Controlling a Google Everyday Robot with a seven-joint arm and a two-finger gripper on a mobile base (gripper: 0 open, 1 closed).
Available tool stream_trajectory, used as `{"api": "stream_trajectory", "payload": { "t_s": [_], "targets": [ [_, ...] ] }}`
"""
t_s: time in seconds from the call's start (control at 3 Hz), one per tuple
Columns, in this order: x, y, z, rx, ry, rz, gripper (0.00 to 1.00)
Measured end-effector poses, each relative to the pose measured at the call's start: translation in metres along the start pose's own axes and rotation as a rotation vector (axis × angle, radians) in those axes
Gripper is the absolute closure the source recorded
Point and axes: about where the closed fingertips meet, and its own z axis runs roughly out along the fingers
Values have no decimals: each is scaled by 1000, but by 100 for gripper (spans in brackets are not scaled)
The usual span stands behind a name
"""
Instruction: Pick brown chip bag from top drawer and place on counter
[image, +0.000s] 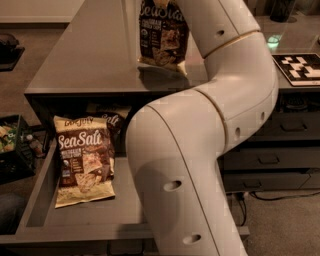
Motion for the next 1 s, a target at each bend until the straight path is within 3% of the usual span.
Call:
{"api": "stream_trajectory", "payload": {
  "t_s": [0.67,1.0],
  "targets": [
    [-2,12,35,-51,22,-18,100],
    [-8,5,39,-23,3,-19,82]
  ]
}}
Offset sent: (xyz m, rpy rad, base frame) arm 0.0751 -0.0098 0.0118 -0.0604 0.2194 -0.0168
